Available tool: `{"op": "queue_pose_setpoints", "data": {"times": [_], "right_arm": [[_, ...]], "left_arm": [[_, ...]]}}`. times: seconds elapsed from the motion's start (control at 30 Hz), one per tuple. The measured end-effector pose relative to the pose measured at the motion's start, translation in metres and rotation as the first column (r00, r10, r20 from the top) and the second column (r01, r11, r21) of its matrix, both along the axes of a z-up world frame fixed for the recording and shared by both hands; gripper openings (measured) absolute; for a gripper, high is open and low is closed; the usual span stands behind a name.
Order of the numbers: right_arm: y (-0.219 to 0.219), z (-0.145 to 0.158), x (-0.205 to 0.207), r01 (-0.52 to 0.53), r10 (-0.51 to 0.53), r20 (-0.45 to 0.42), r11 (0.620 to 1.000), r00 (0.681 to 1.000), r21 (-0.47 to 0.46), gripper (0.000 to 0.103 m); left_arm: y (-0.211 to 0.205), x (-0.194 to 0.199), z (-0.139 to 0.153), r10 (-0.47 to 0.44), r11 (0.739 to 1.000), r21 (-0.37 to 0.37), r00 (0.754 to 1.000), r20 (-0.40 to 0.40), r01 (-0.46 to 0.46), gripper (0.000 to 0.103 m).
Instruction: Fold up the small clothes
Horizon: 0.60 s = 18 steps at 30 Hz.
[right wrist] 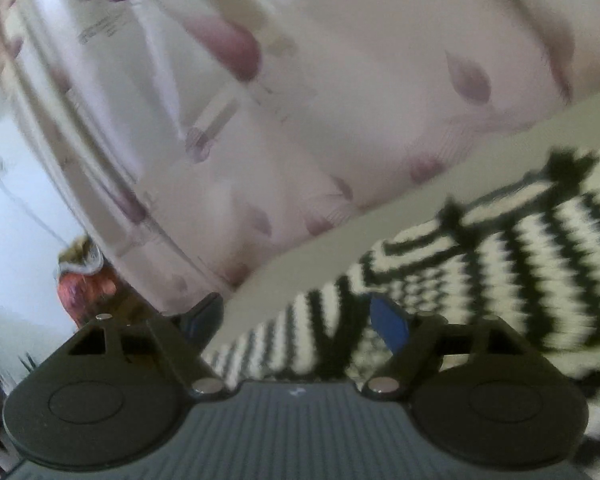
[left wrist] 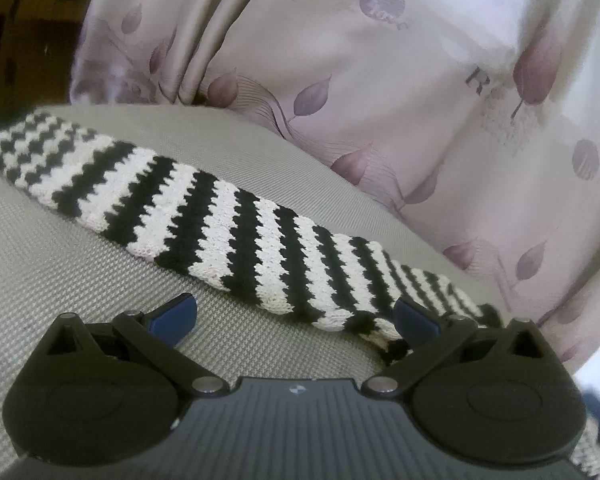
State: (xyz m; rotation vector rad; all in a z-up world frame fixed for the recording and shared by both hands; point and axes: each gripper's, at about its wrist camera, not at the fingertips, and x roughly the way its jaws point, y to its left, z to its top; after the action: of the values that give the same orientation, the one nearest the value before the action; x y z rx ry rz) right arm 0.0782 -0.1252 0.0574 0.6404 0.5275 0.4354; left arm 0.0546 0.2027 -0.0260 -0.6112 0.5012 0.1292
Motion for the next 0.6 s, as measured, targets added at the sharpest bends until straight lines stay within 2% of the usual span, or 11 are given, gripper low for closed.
{"op": "queue_pose_setpoints", "data": {"times": [0.07,0.13,0.2,0.33,0.4,0.5,0.6], "right_arm": [[-0.011,0.006,-0.029,-0.008,0.011,0.028,0.996,1.000,-0.090,0.082],[-0.026,0.009,-0.056,0.000,0.009,0.042,0.981,0.999,-0.196,0.082],[-0.045,0.010,-0.078,0.023,-0.013,0.042,0.968,0.999,-0.248,0.082],[-0.090,0.007,-0.108,0.103,-0.104,0.006,0.971,0.995,-0.216,0.082],[-0.104,0.009,-0.118,0.141,-0.142,0.009,0.967,0.990,-0.211,0.082],[-0.113,0.011,-0.127,0.176,-0.175,0.023,0.963,0.984,-0.205,0.082],[-0.117,0.012,-0.133,0.205,-0.203,0.030,0.961,0.979,-0.186,0.082]], "left_arm": [[0.012,-0.009,0.003,-0.011,0.999,-0.047,1.000,-0.011,0.011,0.102],[0.027,-0.024,0.006,0.017,0.997,-0.073,1.000,-0.016,-0.018,0.102],[0.049,-0.040,0.008,0.039,0.994,-0.101,0.999,-0.025,-0.041,0.102],[0.113,-0.064,0.007,0.140,0.970,-0.192,0.989,-0.058,-0.148,0.102],[0.146,-0.069,0.006,0.198,0.954,-0.213,0.976,-0.085,-0.212,0.099],[0.189,-0.068,0.007,0.242,0.936,-0.238,0.965,-0.103,-0.260,0.096],[0.217,-0.059,0.006,0.243,0.925,-0.273,0.964,-0.110,-0.264,0.096]]}}
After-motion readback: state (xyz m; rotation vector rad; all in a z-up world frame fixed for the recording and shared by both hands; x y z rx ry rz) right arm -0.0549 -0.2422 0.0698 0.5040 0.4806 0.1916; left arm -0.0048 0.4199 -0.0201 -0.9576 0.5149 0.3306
